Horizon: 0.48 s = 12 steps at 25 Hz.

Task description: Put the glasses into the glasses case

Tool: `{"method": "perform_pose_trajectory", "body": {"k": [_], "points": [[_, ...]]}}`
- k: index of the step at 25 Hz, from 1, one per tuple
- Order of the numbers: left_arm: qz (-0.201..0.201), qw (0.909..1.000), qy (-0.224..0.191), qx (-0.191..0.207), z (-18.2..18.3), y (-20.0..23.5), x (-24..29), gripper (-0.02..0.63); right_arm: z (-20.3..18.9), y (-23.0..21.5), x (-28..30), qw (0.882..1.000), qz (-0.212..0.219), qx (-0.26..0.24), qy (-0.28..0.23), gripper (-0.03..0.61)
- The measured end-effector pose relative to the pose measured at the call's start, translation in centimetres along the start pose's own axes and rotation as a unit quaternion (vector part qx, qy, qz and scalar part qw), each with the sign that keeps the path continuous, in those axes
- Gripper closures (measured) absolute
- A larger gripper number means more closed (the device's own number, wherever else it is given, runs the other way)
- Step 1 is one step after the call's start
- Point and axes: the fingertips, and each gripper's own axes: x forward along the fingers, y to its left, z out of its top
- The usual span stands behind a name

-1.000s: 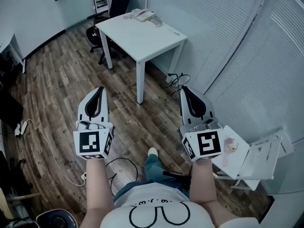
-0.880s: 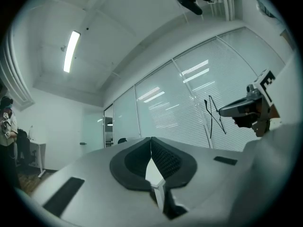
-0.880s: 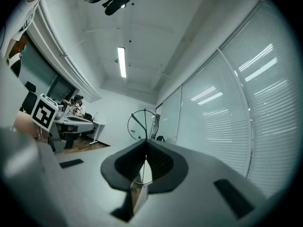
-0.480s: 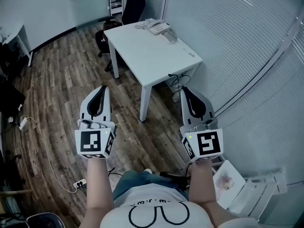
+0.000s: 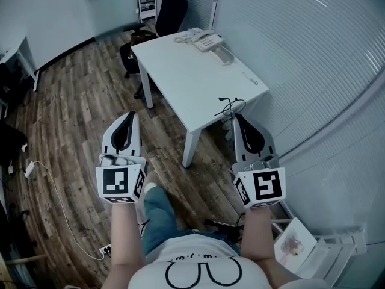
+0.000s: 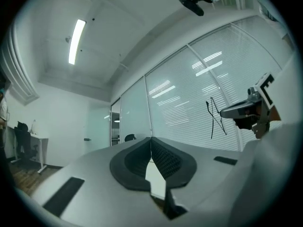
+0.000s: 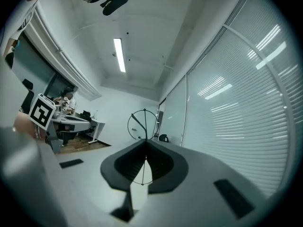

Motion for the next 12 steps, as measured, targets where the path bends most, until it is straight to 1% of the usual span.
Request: {"method": "perform_pose_trajectory", "body": {"k": [3,6,9,12], "points": [[-0.027,0.9996,0.003,-0.002,-1.8,3.3,4.3,0.597,-0.7,0.3,5.0,1.0,-0.026,0.002,0.004,0.565],[-0.059,0.9983,0.005,-0.003,-2.8,6.9,8.9,0.597,-0.5,0.9,10.4,0.999,-0.051,-0.001,0.006,0.565],[-0.09,0.9959,0.004,-0.004,-3.8,10.1,13.7,0.597,-0.5,1.6,15.4,0.997,-0.076,-0.001,0.009,0.565],[-0.122,0.9925,0.004,-0.006,-4.9,12.3,18.4,0.597,-1.1,1.6,19.6,0.995,-0.101,-0.006,0.022,0.565]]}}
